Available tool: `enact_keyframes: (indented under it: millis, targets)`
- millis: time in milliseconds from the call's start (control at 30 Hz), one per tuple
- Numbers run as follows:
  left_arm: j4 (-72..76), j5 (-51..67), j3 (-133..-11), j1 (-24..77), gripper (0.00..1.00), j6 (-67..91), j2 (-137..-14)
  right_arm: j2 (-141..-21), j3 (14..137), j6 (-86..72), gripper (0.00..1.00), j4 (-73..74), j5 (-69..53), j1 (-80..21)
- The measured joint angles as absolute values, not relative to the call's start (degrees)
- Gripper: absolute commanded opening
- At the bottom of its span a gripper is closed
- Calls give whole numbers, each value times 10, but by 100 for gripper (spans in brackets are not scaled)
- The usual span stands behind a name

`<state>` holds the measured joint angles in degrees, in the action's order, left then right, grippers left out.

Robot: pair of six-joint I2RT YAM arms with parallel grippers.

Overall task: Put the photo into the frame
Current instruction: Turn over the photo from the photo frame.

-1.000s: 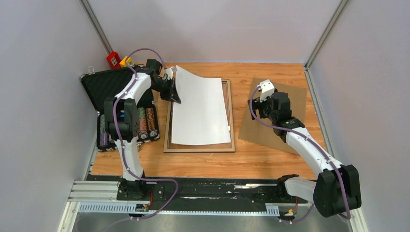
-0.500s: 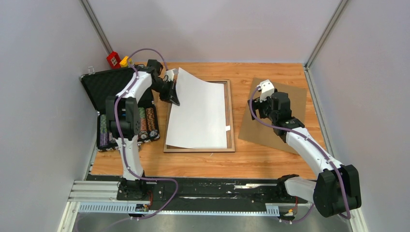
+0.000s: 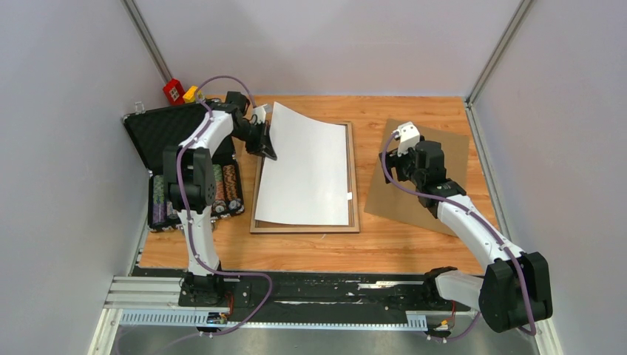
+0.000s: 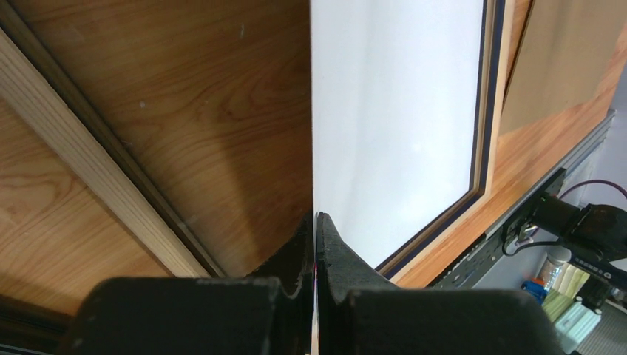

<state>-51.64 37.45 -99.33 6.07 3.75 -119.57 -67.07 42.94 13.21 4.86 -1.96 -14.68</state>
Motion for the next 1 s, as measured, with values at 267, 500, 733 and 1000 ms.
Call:
enact_keyframes:
  millis: [267,500,733,1000]
  targets:
    - [-499,381,-981,61,0,57,-1198,-671,429,132,82,49,-20,-145]
    - [-490,387,-978,61,0,64,-1204,-671,429,132,82,49,-20,-145]
    - [-480,387,-967,61,0,72,-1206,-672,429,132,82,49,-20,-145]
    - [-473,385,-952,61,0,74,-1206,-672,429,132,82,49,-20,-145]
